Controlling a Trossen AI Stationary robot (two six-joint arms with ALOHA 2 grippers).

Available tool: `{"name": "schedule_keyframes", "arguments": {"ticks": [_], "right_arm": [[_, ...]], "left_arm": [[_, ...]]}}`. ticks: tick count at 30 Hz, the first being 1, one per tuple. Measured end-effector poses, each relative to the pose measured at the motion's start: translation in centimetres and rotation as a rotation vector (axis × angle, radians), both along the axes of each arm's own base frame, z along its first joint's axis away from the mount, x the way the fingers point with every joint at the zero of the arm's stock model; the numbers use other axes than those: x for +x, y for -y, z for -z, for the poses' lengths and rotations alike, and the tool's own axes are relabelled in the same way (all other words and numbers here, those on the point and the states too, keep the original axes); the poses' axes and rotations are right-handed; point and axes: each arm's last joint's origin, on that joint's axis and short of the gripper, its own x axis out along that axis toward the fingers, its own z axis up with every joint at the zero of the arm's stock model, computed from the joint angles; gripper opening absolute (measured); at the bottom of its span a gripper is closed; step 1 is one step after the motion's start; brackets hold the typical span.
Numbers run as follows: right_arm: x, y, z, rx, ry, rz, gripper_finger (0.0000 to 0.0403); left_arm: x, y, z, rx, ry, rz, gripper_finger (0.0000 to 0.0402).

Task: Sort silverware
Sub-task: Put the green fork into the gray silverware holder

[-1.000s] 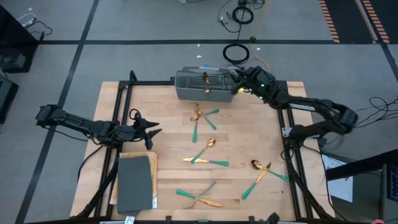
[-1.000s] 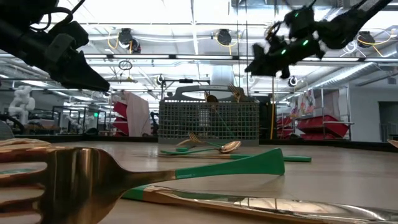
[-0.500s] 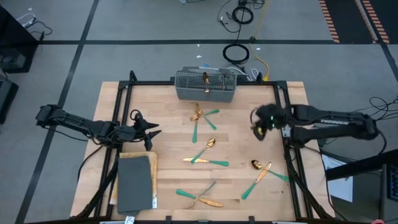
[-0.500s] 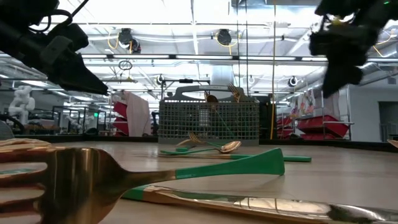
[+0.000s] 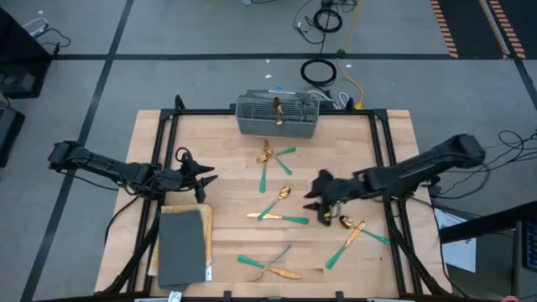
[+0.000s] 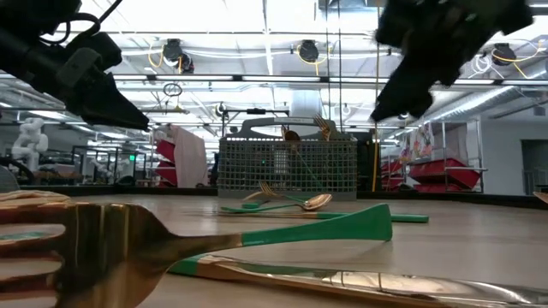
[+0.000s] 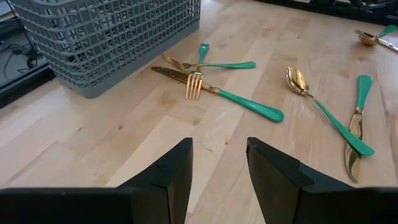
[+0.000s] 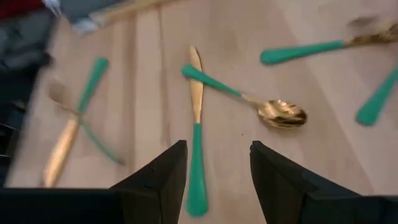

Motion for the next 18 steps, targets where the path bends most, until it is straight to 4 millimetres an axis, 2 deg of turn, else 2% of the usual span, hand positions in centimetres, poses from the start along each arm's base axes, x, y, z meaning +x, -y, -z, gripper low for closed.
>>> {"name": "schedule_keyframes", "arguments": {"ticks": [4,6,10,13,15,18], "right_arm": [[3.5,-2.7,1.8,-0.040,-0.122,-0.140,0.0165],[5.3,-4.5,1.9,-0.062,-0.159,-0.252,0.0165],[8.2,-7.9,1.2,-0.161,-0.244,-0.410,0.0165],[10.2,-10.2,0.0,-0.219,-0.242,-0.506,0.0165],[11.2,-11.6,-0.7,-0.258,-0.235,-0.569,0.0165],[12.3,-13.2,-0.5,-0.307,-0.229,-0.645,0.0164]], "left_arm": [[0.0,0.0,0.1,-0.017,0.001,-0.011,0.0157],[0.0,0.0,0.1,-0.018,0.001,-0.011,0.0157],[0.0,0.0,0.1,-0.018,0.001,-0.011,0.0157],[0.0,0.0,0.1,-0.018,0.001,-0.012,0.0157],[0.0,0.0,0.1,-0.018,0.002,-0.012,0.0157],[0.0,0.0,0.1,-0.018,0.002,-0.011,0.0157]]}}
